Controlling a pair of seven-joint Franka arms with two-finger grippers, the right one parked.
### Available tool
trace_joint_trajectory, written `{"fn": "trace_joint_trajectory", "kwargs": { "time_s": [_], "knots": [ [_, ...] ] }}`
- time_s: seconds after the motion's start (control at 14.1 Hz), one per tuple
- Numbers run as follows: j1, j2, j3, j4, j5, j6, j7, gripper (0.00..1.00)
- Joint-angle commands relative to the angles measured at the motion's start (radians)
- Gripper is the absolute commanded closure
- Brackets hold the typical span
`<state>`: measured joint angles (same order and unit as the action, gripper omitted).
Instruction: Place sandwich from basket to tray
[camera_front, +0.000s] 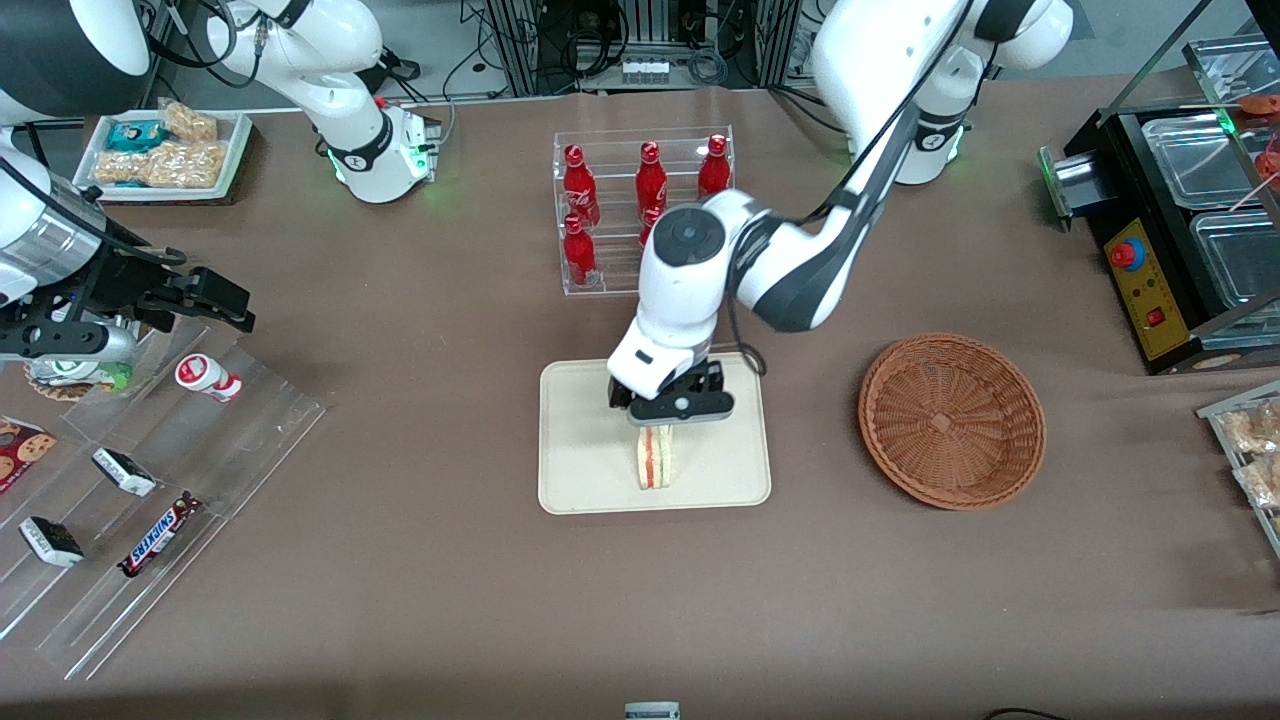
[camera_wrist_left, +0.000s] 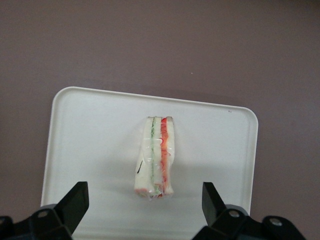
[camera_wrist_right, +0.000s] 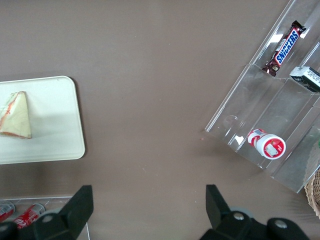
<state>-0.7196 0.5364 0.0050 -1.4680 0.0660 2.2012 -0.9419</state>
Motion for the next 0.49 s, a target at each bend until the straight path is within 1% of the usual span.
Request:
{"fn": "trace_joint_trajectory", "kwargs": {
  "time_s": [0.0, 0.14, 0.21, 0.35, 0.42],
  "knots": [
    [0.005, -0.091, 0.006, -0.031, -0.014, -0.05, -0.153, 0.0],
    [0.023, -0.125, 0.007, -0.041, 0.001, -0.09, -0.131, 0.0],
    [0.048, -0.134, 0.007, -0.043, 0.017, -0.127, -0.071, 0.0],
    [0.054, -0.153, 0.019, -0.043, 0.046, -0.182, 0.046, 0.0],
    [0.055, -0.17, 0.041, -0.041, 0.043, -0.22, 0.064, 0.0]
  ]
}}
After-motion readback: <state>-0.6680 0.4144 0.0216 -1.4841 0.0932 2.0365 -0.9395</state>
